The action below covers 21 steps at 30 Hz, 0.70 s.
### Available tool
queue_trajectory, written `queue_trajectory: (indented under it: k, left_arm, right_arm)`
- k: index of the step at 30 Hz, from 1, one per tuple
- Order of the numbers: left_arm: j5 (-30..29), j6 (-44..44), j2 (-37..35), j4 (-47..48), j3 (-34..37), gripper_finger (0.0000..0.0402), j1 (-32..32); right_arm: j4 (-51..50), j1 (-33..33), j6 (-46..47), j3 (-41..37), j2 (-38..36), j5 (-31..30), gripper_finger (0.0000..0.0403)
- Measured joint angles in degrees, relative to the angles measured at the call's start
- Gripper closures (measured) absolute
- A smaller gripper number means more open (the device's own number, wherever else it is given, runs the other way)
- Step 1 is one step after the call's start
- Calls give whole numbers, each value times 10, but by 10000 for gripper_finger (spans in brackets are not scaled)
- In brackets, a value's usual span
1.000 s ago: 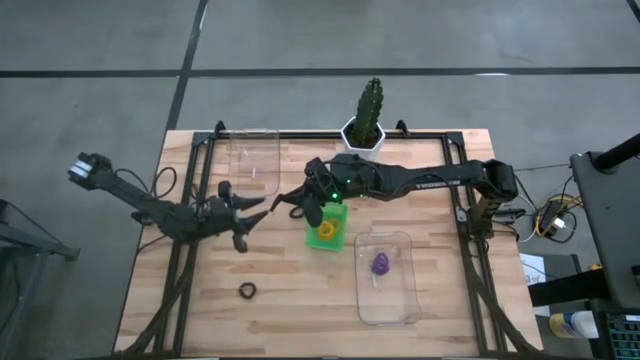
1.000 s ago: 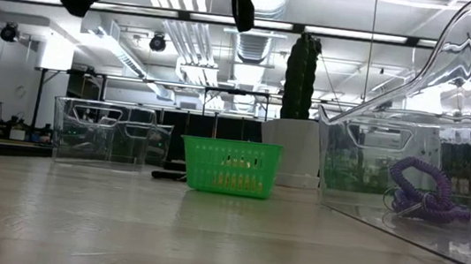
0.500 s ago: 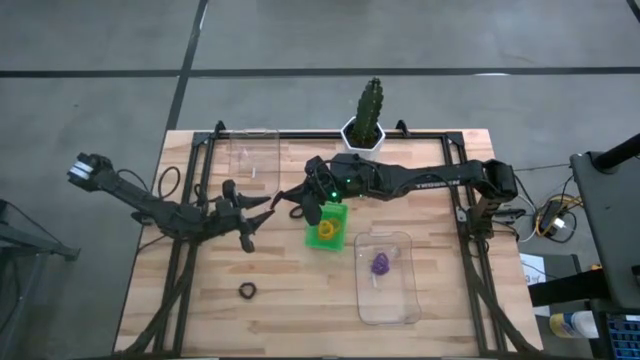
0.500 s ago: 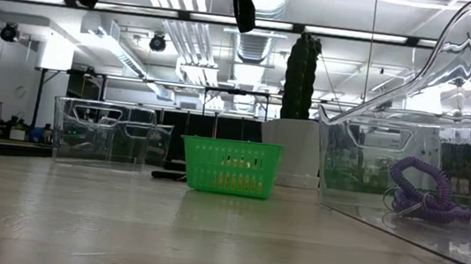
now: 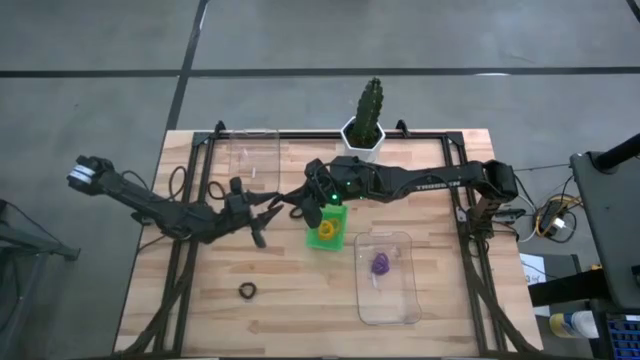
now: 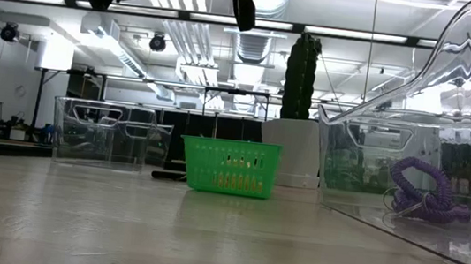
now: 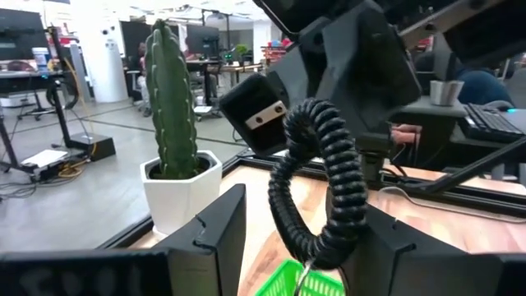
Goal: Sort spring keychains
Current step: Put the top right black spring keychain into the left transparent bin
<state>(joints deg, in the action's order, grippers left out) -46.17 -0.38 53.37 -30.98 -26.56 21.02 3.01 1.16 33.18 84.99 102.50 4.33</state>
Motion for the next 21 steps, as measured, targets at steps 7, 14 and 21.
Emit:
queue_trajectory:
  k: [7,14,21]
  left_arm:
    - [-4,-14,12,3,-13,261,-10]
    - [-4,-26,11,3,-13,368,-11]
    - [-6,-36,10,5,-13,384,-11]
  right_arm:
    - [-22,-2,-2,0,-1,0,394]
    - [-28,-1,-6,0,-1,-1,394]
    - [-28,-2,-21,0,-1,3,394]
